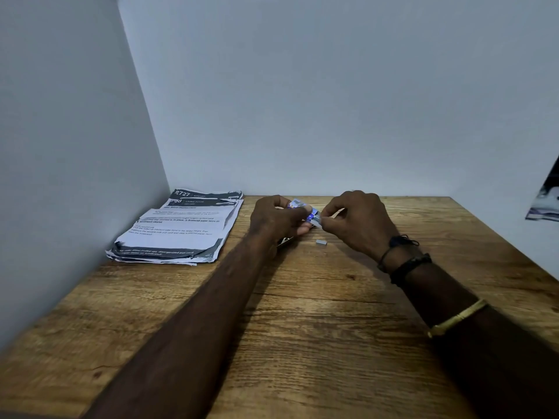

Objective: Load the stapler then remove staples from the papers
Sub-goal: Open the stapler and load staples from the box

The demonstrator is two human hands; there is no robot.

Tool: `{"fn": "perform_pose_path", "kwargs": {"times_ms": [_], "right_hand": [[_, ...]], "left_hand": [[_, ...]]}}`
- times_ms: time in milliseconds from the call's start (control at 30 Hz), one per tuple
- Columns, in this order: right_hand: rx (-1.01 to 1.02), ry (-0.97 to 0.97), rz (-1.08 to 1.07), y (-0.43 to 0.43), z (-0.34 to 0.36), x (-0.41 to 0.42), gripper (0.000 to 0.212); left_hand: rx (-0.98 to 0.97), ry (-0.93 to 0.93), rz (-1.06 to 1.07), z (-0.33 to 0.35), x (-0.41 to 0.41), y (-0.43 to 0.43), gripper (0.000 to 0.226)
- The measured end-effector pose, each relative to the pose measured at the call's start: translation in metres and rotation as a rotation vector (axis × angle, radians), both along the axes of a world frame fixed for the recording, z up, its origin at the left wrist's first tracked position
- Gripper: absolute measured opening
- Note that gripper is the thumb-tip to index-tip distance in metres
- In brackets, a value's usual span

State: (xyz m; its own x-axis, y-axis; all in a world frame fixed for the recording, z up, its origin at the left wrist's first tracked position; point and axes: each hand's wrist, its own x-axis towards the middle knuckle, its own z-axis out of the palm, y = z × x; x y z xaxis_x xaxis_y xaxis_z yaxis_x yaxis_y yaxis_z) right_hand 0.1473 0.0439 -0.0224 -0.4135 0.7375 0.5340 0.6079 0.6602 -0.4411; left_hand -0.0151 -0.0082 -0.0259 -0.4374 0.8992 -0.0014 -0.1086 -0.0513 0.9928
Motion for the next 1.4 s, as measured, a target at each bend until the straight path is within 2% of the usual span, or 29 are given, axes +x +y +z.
{"fn": "perform_pose_path", "kwargs": {"times_ms": [167,333,633,900,1000,1167,1400], "right_hand": [[-0.064,0.078,0.056,-0.0018,0.0022,0.0037,0.007],[-0.086,0.027,0.089,-0.0049,0.003,0.0032,0.01],[-0.089,0.008,0.212,-0.0073,0.0051,0.0074,0.03],[-0.09,0.112,0.226,-0.0024,0.0031,0.0076,0.019],[-0.091,0.157,0.229,-0.002,0.0032,0.0086,0.012],[-0.061,0.113,0.228,-0.0018,0.0034,0.0089,0.007],[-0.066,0.126,0.229,-0.0012,0.0008,0.0083,0.007]], "left_hand": [[0.008,-0.019,-0.012,0.0,0.0001,-0.0008,0.025],[0.0,-0.032,-0.006,0.0003,0.0009,-0.0025,0.026],[0.025,-0.032,0.025,0.0013,-0.0045,-0.0039,0.026],[0.013,-0.055,-0.004,0.0001,-0.0025,-0.0019,0.01],[0.026,-0.062,-0.009,-0.0002,-0.0025,-0.0015,0.011],[0.026,-0.089,-0.017,-0.0003,-0.0028,-0.0014,0.021],[0.016,-0.075,-0.082,-0.0022,-0.0028,-0.0011,0.01]]}}
